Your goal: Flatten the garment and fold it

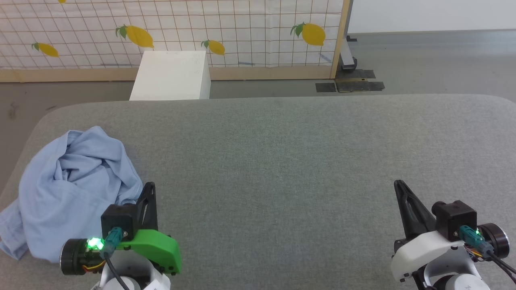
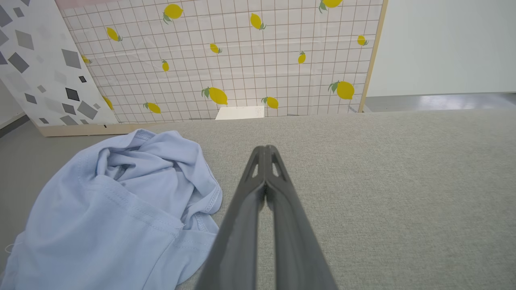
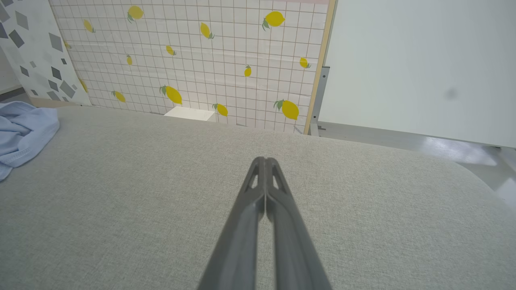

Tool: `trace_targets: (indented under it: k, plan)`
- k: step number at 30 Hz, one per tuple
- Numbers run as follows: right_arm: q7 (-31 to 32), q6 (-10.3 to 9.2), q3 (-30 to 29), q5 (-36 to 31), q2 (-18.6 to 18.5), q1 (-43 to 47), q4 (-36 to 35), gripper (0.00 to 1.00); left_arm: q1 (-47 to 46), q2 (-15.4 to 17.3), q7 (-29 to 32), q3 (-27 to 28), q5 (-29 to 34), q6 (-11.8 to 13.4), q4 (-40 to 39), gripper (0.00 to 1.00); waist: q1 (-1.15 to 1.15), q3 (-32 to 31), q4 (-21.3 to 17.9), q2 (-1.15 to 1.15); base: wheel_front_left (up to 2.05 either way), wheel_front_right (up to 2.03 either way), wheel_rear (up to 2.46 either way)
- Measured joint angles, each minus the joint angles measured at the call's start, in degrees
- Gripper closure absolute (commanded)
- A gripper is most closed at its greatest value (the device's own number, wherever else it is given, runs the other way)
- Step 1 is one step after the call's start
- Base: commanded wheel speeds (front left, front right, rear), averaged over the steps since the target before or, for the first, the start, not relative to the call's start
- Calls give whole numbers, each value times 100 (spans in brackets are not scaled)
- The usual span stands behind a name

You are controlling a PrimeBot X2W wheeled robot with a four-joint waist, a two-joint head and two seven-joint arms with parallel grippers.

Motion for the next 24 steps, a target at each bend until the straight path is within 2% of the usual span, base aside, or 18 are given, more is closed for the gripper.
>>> trace_targets:
  k: [18, 19, 24]
  plan:
    - [0, 0, 1, 2, -1, 2, 0, 100, -1, 1, 0, -1, -5, -1, 1, 100, 0, 0, 0, 0, 0, 0, 0]
    - [0, 0, 0, 2, -1, 6, 2, 0, -2, 1, 0, -7, -15, -1, 1, 0, 0, 0, 0, 0, 0, 0, 0]
    - [-1, 0, -3, 2, -2, 7, 4, 0, -2, 1, -1, -34, -36, -2, 4, 0, 0, 0, 0, 0, 0, 0, 0]
